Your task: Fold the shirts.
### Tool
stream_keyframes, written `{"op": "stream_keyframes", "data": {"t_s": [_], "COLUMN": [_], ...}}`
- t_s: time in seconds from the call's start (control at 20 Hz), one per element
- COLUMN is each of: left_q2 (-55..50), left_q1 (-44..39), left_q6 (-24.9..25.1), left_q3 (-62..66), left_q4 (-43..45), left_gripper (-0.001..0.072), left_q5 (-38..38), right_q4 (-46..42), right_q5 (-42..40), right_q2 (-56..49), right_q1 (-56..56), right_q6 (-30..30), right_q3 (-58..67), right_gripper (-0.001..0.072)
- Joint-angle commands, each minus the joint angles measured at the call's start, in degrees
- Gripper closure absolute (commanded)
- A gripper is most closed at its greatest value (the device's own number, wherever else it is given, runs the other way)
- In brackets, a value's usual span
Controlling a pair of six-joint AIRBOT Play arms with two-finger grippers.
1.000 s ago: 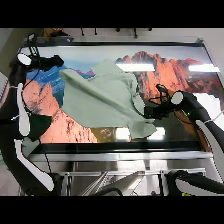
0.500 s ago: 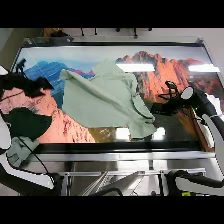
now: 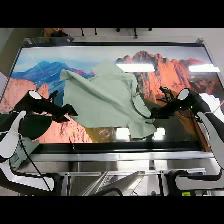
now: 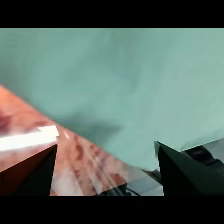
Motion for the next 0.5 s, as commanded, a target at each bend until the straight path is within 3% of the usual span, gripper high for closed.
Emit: {"op": "stream_keyframes", "data": {"t_s": [0.0,0.05,0.1,0.2,0.25,0.3,0.35,0.4,0.45], "left_q2": [-1.49,-1.44,-1.42,-1.42,-1.4,-1.4,-1.01,0.31,2.43], "left_q1": [-4.37,-4.87,-4.9,-4.87,-4.57,-4.55,-4.57,-4.87,-5.42], "left_q6": [0.17,0.17,0.22,0.2,0.22,1.09,1.25,2.32,2.97], "left_q3": [-2.16,-2.12,-1.86,-1.09,-0.57,0.44,1.75,3.21,4.94], "left_q4": [-1.33,-1.36,-1.36,-1.33,-1.33,-1.46,-1.49,-2.1,-3.06], "left_gripper": [0.0253,0.0416,0.0475,0.0478,0.0555,0.0693,0.0693,0.0693,0.0694], "left_q5": [7.08,8.13,8.55,7.58,6.54,5.01,3.65,2.64,1.97], "right_q4": [0.17,0.2,0.35,3.67,7.67,13.38,18.71,24.52,29.99], "right_q5": [-0.61,-1.11,-1.92,-3.67,-3.82,-3.61,-2.56,0.07,2.64], "right_q2": [-1.81,-2.54,-3.45,-5.14,-5.64,-5.84,-5.79,-5.68,-5.09], "right_q1": [-0.04,-0.04,-0.04,-0.04,-0.04,-0.02,-0.02,-0.02,-0.04], "right_q6": [-1.84,-2.01,-2.25,-4.81,-7.54,-10.78,-13.4,-15.89,-18.01], "right_q3": [0.02,0.02,0.02,0.02,0.04,0.07,0.5,1.75,3.41], "right_gripper": [0.0276,0.0276,0.0276,0.0301,0.0432,0.0484,0.049,0.0697,0.0687]}}
